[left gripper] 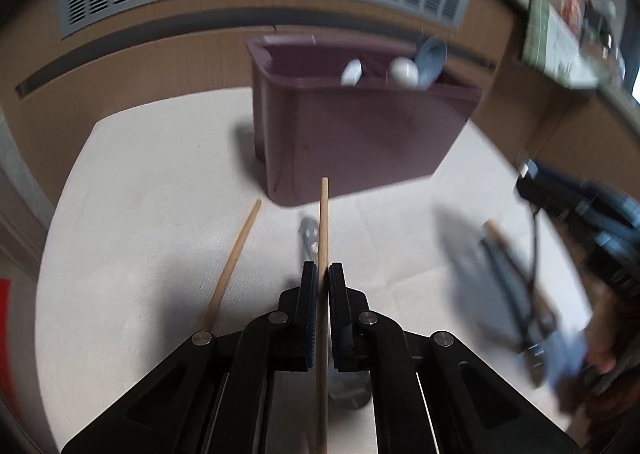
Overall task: Organize utensils
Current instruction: 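Grasp one wooden chopstick with the left tool while the right tool lifts the black-handled spoon, then carry the chopstick and spoon over the caddy and open both tools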
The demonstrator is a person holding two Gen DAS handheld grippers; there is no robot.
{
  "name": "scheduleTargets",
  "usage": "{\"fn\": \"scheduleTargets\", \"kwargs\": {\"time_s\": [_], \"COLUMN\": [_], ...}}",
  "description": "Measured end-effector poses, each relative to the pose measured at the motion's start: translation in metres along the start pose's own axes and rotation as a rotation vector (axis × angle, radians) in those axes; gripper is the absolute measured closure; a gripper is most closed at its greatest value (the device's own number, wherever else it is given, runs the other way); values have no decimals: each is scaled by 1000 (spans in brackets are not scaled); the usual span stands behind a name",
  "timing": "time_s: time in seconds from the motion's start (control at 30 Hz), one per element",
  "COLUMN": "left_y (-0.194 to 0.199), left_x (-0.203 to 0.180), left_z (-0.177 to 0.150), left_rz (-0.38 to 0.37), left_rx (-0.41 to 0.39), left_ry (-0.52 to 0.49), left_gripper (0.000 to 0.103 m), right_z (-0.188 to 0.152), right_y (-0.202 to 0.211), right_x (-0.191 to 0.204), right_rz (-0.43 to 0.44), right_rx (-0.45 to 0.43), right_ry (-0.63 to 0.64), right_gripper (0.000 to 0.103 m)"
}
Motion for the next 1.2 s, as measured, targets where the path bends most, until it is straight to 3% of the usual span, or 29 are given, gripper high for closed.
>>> {"fn": "scheduleTargets", "kwargs": {"time_s": [0.1,0.3,0.57,0.67,0.77,0.83,0.9,1.0,1.2], "left_y": [20,39,98,138,178,195,200,188,144], "left_x": [2,-1,-12,-27,-44,-51,-54,-50,-43], "left_z": [13,24,47,82,121,143,157,169,184], "left_rz": [-67,-84,-126,-143,-174,-137,-113,-83,-51], "left_rx": [-64,-144,-314,-435,-563,-645,-687,-701,-687], "left_ry": [60,73,80,33,-16,-44,-58,-48,-56], "left_gripper": [97,98,98,98,98,98,98,98,98], "right_z": [2,8,22,50,100,135,170,196,194], "right_y": [3,6,23,47,83,106,123,119,71], "right_x": [-3,-4,-8,-15,-25,-29,-33,-36,-31], "right_rz": [0,0,-3,12,3,3,-9,-1,-6], "right_rx": [-12,-24,-87,-164,-292,-377,-459,-495,-496], "right_ry": [-11,-18,-26,-45,-39,-37,-40,-70,-97], "right_gripper": [73,73,73,73,73,73,73,73,73]}}
Point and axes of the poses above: each gripper's, at about its wrist camera, not at the fingertips, and y roughly against the way its jaws point, x to its left, z to its top, the point moved 5 cm from there along -y, roughly the way its jaws point, and after that the axes turned 9 degrees about -z, right-handed, at the moved point
